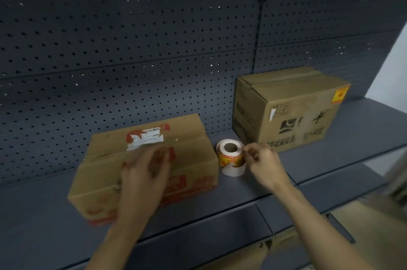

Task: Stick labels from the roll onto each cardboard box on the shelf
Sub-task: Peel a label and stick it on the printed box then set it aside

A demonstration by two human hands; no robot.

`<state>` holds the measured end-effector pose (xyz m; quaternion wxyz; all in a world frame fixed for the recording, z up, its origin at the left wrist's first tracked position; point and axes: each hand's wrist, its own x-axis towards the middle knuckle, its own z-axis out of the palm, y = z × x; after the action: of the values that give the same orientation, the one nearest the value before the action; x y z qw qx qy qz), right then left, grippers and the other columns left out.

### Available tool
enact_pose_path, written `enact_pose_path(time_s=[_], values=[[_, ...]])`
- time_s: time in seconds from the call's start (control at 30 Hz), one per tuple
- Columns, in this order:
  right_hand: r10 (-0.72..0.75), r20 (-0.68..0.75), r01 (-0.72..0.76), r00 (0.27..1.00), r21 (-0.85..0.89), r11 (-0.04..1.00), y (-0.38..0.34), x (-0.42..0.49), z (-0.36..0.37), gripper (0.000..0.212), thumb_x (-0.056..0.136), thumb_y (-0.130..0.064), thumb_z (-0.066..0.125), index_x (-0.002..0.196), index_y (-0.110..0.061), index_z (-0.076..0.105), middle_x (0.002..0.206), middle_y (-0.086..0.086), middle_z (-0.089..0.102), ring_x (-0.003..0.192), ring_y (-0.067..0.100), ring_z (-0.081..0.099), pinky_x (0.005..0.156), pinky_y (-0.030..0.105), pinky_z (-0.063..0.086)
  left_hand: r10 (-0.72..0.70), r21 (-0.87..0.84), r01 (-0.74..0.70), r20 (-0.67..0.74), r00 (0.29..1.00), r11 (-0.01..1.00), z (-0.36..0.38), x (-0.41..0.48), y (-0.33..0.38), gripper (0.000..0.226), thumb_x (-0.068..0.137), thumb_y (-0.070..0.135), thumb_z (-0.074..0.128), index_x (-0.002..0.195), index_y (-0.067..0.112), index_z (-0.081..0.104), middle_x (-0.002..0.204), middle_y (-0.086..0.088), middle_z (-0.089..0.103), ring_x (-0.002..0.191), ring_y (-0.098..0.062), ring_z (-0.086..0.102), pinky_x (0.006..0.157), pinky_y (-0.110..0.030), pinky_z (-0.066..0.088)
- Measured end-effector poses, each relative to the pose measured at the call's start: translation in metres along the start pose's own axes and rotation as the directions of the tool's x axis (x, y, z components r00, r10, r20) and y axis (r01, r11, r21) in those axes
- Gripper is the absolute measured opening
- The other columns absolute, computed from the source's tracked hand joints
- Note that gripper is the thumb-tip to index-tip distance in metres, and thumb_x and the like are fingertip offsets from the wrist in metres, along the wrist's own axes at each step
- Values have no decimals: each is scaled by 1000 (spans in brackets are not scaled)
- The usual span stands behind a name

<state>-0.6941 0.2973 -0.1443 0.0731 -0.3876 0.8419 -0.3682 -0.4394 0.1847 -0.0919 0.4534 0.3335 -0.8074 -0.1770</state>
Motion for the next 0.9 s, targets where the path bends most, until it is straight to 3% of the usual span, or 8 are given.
enact_pose_path(time_s=[0.07, 0.13, 0.23, 0.33, 0.47, 0.6, 0.77, 0.9], values=[[-15, 82, 24, 997, -109, 994, 10, -1, -2, 16, 91, -18, 55, 101, -26, 65, 103, 8, 64, 97, 32, 62, 79, 38, 52, 62, -67, -54, 118, 991, 996, 23, -4, 18, 13, 90, 14, 68, 101, 21, 69, 92, 15, 65, 80, 1, 62, 73, -18, 51], [-4, 187, 39, 982, -183, 982, 19, -2, 3, 19, 88, -26, 52, 106, -26, 60, 104, 11, 67, 99, 35, 63, 78, 45, 54, 82, -122, -50, 271, 959, 991, 47, -8, 33, 12, 91, 16, 67, 101, 23, 68, 93, 12, 65, 83, 0, 61, 71, -18, 50], [-26, 274, 102, 961, -267, 958, 28, 0, 10, 25, 90, -33, 48, 113, -25, 55, 108, 16, 65, 101, 39, 62, 76, 43, 52, 86, -117, -39, 429, 899, 992, 79, -13, 51, 20, 93, 26, 63, 113, 25, 66, 100, 8, 65, 85, -5, 61, 74, -25, 51], [-56, 281, 141, 958, -292, 946, 35, 3, 12, 25, 97, -26, 48, 121, -23, 56, 115, 17, 60, 104, 39, 59, 71, 38, 41, 101, -101, -57, 508, 855, 993, 103, -12, 64, 31, 94, 27, 62, 125, 27, 62, 107, 6, 65, 90, -9, 62, 73, -14, 42], [-111, 264, 181, 958, -258, 949, 43, 6, 7, 21, 97, -26, 45, 113, -26, 59, 108, 15, 61, 99, 40, 58, 73, 43, 49, 56, -63, -25, 551, 833, 998, 128, -10, 69, 37, 95, 21, 61, 132, 22, 59, 118, -4, 64, 101, -17, 61, 79, -13, 38], [-225, 244, 271, 943, -172, 947, 47, 11, -5, 20, 98, -18, 52, 111, -17, 66, 110, 12, 60, 102, 35, 57, 80, 44, 48, 0, -29, 20, 581, 814, 999, 152, -8, 67, 37, 95, 21, 61, 131, 15, 58, 124, -6, 64, 110, -24, 62, 91, -36, 52], [-351, 212, 376, 912, -94, 922, 48, 18, -13, 17, 96, -12, 58, 109, -12, 69, 112, 6, 52, 107, 26, 54, 93, 36, 45, -43, 23, 36, 581, 813, 999, 168, -4, 65, 30, 96, 22, 60, 126, 14, 60, 116, -8, 66, 107, -24, 63, 86, -35, 54], [-356, 175, 363, 918, -7, 932, 49, 19, -11, 16, 93, -8, 63, 107, -15, 68, 111, 1, 56, 104, 19, 56, 93, 32, 46, -68, -5, 85, 562, 825, 996, 172, 1, 60, 16, 96, 22, 62, 105, 10, 67, 92, -6, 66, 88, -20, 63, 70, -28, 49]])
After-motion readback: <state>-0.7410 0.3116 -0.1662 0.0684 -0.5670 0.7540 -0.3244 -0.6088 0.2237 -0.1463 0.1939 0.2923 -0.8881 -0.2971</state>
